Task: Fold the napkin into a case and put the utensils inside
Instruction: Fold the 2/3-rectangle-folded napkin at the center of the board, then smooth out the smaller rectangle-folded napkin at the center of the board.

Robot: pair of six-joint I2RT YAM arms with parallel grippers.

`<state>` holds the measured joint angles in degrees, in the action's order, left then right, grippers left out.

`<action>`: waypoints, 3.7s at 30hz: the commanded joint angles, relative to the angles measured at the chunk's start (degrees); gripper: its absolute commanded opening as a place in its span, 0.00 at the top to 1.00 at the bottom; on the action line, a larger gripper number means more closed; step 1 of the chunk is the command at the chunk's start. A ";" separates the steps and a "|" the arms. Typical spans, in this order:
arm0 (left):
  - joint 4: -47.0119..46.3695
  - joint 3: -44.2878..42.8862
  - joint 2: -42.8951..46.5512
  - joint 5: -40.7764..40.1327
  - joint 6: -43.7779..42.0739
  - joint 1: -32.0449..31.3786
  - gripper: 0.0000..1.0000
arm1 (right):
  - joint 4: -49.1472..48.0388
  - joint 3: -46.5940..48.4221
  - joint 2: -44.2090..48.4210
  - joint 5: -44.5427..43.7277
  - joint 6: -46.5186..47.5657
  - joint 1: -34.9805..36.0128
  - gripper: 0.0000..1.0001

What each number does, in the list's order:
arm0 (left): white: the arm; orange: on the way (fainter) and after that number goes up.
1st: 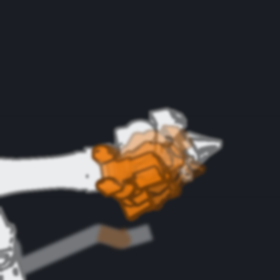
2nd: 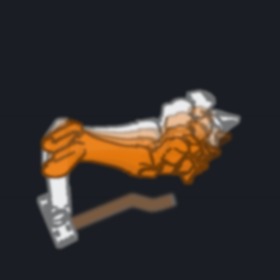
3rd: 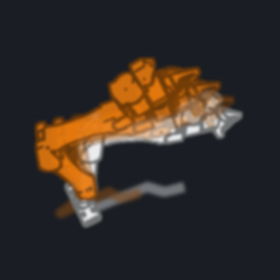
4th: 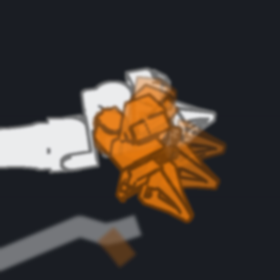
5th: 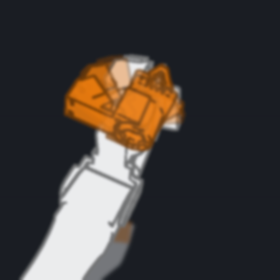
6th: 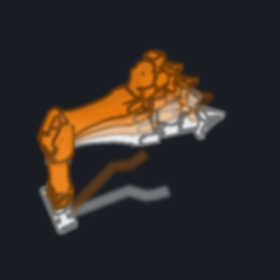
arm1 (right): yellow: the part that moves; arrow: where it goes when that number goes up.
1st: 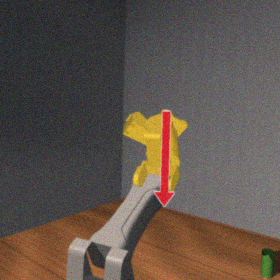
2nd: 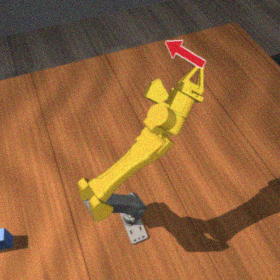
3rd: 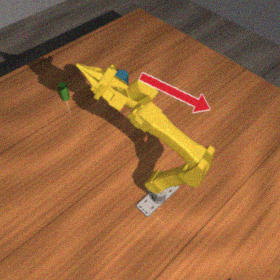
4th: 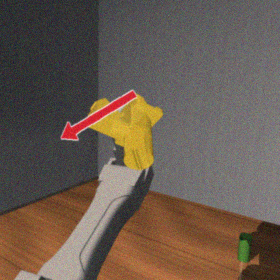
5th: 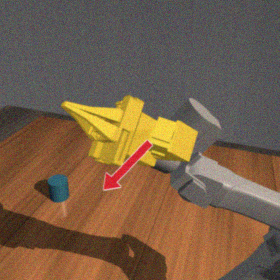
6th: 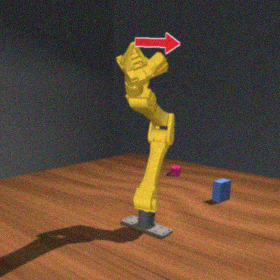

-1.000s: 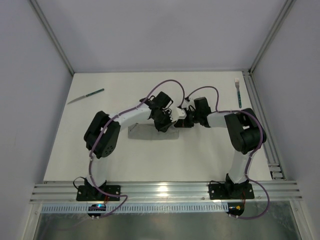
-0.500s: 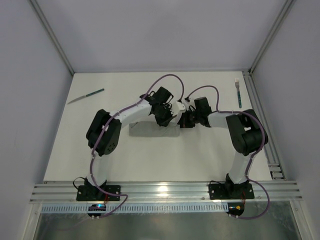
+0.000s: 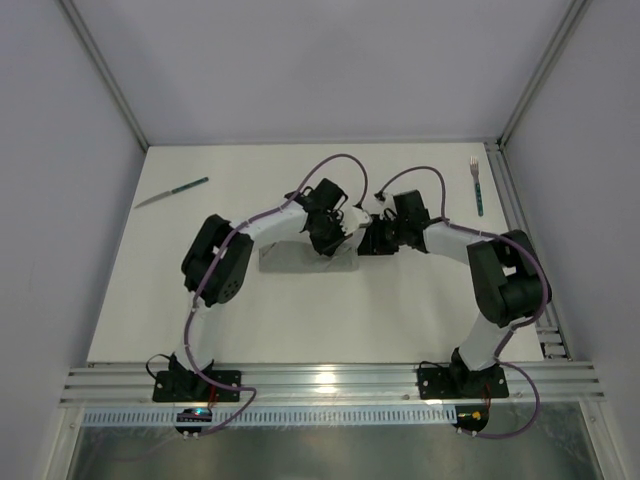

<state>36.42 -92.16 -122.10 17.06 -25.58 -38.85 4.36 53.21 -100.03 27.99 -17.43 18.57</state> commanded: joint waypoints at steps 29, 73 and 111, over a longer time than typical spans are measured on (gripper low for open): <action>-5.22 2.60 1.69 -1.94 2.91 0.53 0.63 | -29.67 -9.27 -2.71 8.93 -11.22 -1.08 0.48; 0.49 17.98 8.37 -3.09 8.09 17.32 0.91 | -11.05 -0.31 -1.50 2.70 -8.85 -1.25 0.59; 3.83 7.97 11.71 5.62 13.72 17.76 0.68 | -20.62 8.49 -16.60 -1.97 -14.56 8.50 0.97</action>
<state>40.97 -80.79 -111.00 20.64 -13.43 -21.56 -16.25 60.18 -114.98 27.86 -31.35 27.20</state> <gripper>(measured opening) 0.314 0.032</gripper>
